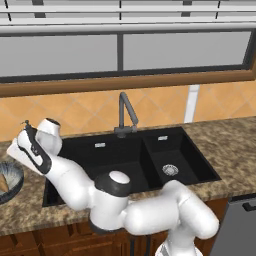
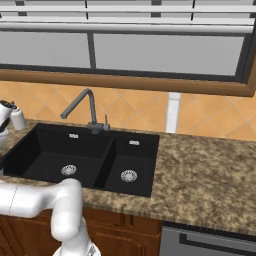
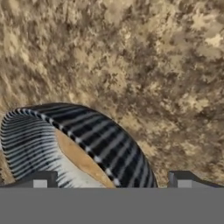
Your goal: Pick the sweet potato from the sink and place it in the bowl. Then pick the bowl and place it in the microwave. Then close the microwave door and press the start button.
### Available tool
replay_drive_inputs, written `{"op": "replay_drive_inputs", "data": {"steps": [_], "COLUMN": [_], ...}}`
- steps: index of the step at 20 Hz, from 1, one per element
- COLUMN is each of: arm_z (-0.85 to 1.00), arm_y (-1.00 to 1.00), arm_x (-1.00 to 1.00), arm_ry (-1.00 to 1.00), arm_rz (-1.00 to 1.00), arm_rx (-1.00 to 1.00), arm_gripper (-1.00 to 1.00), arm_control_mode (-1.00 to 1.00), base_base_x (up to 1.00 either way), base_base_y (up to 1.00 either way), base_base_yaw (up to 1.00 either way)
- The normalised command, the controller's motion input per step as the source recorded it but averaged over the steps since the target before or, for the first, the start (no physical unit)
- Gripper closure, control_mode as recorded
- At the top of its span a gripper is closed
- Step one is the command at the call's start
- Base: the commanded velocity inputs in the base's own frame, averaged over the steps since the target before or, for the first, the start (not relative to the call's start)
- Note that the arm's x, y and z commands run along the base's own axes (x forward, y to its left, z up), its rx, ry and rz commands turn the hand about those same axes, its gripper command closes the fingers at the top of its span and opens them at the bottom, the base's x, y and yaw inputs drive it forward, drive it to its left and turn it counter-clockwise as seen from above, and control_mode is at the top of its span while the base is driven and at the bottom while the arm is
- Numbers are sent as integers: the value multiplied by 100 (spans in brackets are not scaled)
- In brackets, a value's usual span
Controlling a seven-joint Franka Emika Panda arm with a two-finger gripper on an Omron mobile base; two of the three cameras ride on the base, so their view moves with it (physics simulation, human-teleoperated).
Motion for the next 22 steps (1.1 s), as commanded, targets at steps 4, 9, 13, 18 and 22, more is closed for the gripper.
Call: {"op": "replay_drive_inputs", "data": {"steps": [4,9,13,18,22], "arm_z": [-43,-49,-24,-1,2], "arm_y": [5,0,4,0,-18], "arm_x": [-35,-55,-28,-66,-100], "arm_ry": [1,-4,-8,-22,-18], "arm_rz": [0,0,0,-2,-18], "arm_rx": [-2,0,0,0,13], "arm_gripper": [-100,-100,100,100,100], "arm_control_mode": [-100,-100,-100,-100,-100], "base_base_x": [0,0,0,0,0], "base_base_y": [0,0,0,0,0], "base_base_yaw": [0,0,0,0,0]}}
